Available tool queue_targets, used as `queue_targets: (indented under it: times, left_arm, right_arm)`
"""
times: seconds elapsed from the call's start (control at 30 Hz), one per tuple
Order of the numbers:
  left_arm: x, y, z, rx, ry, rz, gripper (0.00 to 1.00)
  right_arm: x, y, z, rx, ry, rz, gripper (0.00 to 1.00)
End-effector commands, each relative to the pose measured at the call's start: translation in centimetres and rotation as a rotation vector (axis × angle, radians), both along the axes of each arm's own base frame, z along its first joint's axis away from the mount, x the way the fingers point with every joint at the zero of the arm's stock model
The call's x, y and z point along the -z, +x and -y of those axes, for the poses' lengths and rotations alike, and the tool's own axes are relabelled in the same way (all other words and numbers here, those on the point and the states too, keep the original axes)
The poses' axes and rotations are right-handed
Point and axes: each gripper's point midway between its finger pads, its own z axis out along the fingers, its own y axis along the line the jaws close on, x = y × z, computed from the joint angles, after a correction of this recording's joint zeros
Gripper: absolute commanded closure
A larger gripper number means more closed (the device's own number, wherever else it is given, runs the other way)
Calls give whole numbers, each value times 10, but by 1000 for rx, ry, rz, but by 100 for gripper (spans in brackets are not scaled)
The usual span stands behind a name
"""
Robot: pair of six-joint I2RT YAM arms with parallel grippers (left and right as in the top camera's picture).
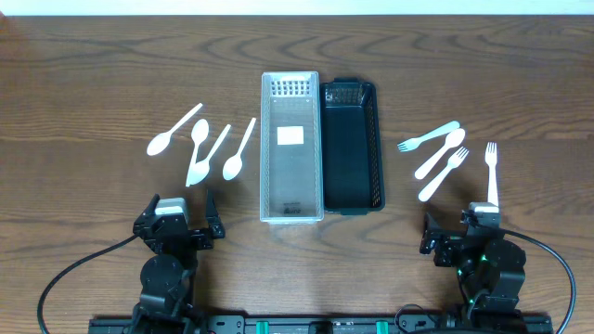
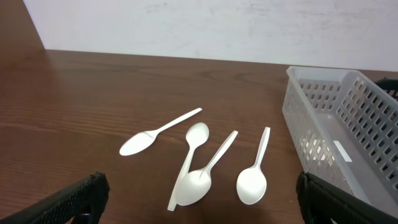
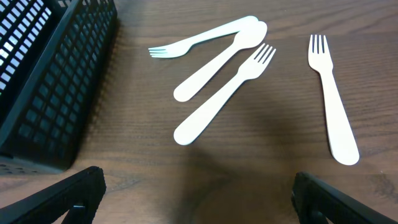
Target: Pack container
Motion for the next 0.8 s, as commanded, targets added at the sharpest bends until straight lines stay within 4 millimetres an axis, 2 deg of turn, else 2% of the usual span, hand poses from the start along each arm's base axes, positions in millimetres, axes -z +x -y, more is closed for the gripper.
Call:
queue_targets:
  times: [0.0, 0.77]
  left_arm:
    - [16, -2, -2, -12, 1, -51, 2]
    - [13, -1, -2, -12, -2, -39, 2]
  right_arm:
    - [2, 0, 1, -4, -8, 4, 1]
    - [1, 0, -1, -9, -3, 5, 1]
